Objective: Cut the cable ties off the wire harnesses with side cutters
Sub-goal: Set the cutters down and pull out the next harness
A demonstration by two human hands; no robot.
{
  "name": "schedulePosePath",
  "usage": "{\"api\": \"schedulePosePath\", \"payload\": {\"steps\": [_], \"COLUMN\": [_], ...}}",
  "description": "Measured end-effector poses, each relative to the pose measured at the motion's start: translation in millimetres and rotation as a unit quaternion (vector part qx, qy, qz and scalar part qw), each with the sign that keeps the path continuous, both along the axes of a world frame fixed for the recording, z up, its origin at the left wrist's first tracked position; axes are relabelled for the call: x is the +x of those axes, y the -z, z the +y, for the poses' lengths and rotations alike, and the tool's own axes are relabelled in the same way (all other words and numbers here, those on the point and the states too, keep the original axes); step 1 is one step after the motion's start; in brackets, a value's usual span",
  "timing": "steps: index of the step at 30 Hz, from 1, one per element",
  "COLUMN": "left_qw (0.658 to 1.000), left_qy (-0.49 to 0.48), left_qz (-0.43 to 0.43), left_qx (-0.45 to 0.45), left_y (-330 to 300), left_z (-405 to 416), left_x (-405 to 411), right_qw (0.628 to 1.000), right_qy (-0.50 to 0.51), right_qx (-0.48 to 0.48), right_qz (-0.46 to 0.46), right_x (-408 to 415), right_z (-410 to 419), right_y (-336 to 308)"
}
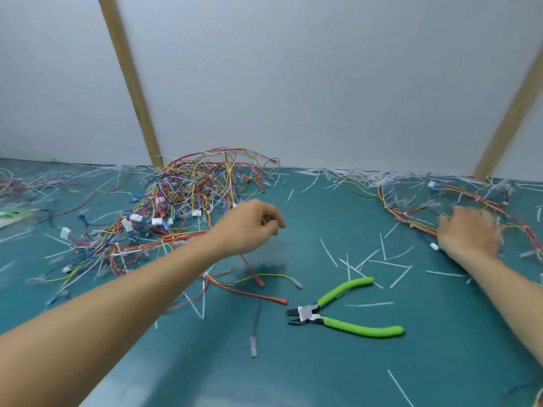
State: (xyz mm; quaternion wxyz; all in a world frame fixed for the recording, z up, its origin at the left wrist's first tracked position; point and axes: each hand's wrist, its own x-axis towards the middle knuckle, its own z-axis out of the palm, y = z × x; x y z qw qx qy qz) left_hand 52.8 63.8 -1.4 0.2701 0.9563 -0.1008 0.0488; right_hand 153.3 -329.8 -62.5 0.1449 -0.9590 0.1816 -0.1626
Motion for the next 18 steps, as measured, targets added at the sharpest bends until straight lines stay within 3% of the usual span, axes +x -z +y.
{"api": "schedulePosePath", "payload": {"steps": [3, 5, 9, 12, 18], "left_qw": [1.0, 0.998, 0.994, 0.989, 0.973], "left_qy": [-0.009, -0.015, -0.072, -0.128, -0.19], "left_qz": [-0.022, -0.029, -0.049, -0.034, -0.009], "left_qx": [0.019, 0.045, 0.068, 0.069, 0.133], "left_y": [-0.5, -1.0, -5.5, -8.2, -7.0], "left_z": [11.2, 14.0, 17.6, 22.8, 53.6], "left_x": [-2.1, -2.2, 7.6, 18.4, 31.6], "right_qw": [0.998, 0.997, 0.974, 0.978, 0.994], "right_qy": [0.059, 0.057, -0.099, -0.163, -0.046], "right_qx": [0.018, 0.02, 0.088, 0.1, 0.094], "right_qz": [-0.001, -0.055, -0.182, -0.088, 0.035], "right_x": [-0.2, 1.1, 1.2, 7.3, 18.9], "right_z": [-40.7, -50.4, 22.6, 74.4, 77.0], "right_y": [-4.8, -6.6, -26.7, -25.6, -13.5]}}
